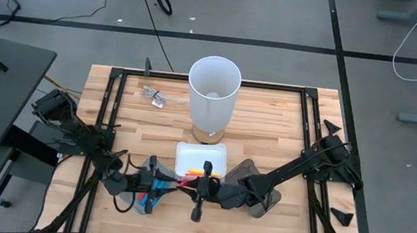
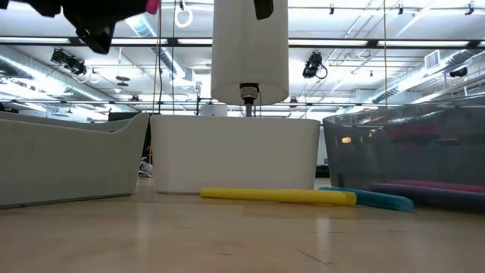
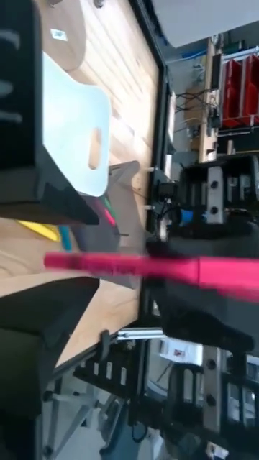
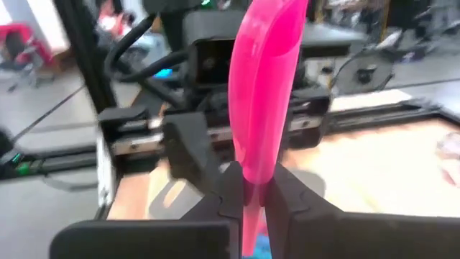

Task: Pick & Place Markers
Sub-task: Put the pink marker pen in the white bin

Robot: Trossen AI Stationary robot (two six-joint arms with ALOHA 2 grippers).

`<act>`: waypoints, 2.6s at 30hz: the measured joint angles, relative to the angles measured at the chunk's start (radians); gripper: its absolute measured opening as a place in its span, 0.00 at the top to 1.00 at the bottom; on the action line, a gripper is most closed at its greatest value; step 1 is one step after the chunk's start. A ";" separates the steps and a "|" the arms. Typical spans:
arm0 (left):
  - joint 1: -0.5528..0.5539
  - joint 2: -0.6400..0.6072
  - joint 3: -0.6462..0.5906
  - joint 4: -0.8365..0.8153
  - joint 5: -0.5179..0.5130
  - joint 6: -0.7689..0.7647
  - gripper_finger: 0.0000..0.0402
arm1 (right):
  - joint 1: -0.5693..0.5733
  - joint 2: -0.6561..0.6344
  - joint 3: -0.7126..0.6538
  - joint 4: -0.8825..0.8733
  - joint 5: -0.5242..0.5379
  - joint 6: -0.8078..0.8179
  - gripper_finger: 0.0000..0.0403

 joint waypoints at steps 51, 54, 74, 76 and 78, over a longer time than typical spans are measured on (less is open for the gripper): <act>0.002 0.000 0.000 -0.188 0.216 -0.306 0.60 | -0.103 0.203 0.609 -1.530 0.037 0.287 0.95; 0.002 0.000 0.000 -0.186 0.219 -0.313 0.60 | -0.104 0.289 0.683 -1.613 0.064 0.293 0.95; 0.002 0.000 0.000 -0.190 0.251 -0.337 0.60 | -0.128 0.387 0.738 -1.698 0.071 0.296 0.87; 0.002 0.000 0.000 -0.190 0.261 -0.339 0.60 | -0.133 0.387 0.738 -1.700 0.071 0.298 0.83; 0.001 0.000 0.000 -0.190 0.267 -0.352 0.60 | -0.137 0.387 0.738 -1.700 0.071 0.291 0.78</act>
